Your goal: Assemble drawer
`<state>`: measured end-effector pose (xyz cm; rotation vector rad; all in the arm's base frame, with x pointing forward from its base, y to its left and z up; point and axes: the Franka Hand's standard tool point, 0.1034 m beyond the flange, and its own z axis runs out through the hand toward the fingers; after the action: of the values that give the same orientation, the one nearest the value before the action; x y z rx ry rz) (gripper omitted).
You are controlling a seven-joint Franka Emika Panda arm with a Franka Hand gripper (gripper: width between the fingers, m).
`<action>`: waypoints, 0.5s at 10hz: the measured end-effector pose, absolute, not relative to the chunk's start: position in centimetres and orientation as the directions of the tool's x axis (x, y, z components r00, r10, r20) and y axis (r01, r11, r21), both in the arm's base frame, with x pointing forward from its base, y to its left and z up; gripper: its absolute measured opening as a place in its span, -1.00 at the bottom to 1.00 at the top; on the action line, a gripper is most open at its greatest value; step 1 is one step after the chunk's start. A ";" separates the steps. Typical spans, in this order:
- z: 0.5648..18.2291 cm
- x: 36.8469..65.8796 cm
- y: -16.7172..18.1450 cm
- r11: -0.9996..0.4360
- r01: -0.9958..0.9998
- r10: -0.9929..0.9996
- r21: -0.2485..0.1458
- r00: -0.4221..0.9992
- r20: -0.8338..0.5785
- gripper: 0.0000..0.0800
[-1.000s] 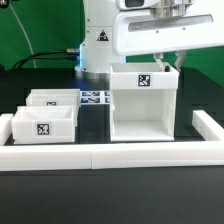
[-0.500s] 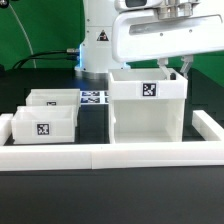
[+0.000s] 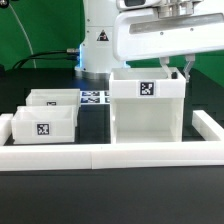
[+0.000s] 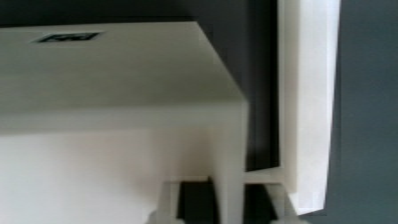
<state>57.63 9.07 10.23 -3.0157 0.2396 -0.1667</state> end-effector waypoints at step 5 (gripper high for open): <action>10.4 57.9 9.4 -0.904 -0.399 -0.414 -0.156 0.907 0.077 -0.90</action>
Offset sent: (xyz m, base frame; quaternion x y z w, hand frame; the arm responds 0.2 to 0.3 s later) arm 0.0000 0.0000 0.0000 0.0000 0.0000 0.1296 0.9916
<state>57.94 9.43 10.44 -2.9340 0.6278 -0.1630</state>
